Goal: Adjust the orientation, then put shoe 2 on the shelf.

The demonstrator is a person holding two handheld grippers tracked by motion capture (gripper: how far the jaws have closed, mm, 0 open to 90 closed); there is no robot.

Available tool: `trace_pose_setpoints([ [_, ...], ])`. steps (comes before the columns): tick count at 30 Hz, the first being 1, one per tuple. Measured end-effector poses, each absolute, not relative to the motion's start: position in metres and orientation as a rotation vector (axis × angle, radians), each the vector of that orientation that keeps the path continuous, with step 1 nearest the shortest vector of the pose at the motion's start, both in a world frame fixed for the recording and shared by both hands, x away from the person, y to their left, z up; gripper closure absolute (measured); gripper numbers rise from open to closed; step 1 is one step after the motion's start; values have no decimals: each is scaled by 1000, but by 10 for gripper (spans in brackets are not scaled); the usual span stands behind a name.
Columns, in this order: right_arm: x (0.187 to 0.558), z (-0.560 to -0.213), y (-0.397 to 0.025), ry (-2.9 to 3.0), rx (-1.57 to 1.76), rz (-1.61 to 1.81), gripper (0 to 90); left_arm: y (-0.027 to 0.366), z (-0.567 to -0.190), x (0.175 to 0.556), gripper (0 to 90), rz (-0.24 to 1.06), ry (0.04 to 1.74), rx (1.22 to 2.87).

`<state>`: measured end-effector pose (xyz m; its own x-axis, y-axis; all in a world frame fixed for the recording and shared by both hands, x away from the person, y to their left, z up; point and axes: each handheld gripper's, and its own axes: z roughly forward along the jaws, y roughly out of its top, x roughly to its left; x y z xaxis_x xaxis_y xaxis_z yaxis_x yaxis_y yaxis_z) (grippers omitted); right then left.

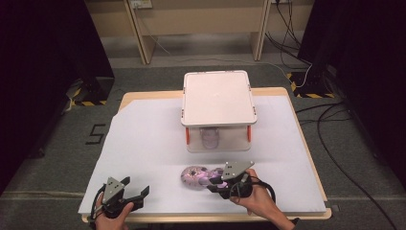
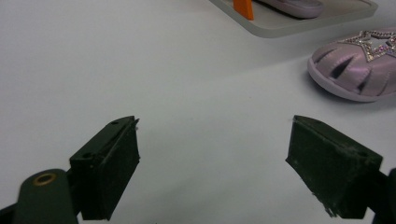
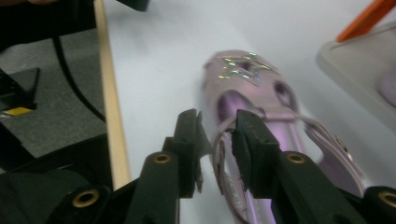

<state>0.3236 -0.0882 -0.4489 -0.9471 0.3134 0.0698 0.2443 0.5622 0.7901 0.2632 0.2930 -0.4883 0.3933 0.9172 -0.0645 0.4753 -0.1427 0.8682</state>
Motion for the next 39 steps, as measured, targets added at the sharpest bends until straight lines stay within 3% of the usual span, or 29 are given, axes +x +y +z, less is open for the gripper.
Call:
trace_pose_setpoints([
  [7, 318, -451, -77, 2717, 453, 1374, 629, 293, -489, 263, 159, 629, 1220, 1770],
  [21, 330, -439, -101, 2576, 483, 1390, 412, 293, -489, 264, 159, 630, 1225, 1767],
  [39, 339, -451, -87, 2616, 360, 1202, 400, 293, -488, 264, 159, 633, 1223, 1768],
])
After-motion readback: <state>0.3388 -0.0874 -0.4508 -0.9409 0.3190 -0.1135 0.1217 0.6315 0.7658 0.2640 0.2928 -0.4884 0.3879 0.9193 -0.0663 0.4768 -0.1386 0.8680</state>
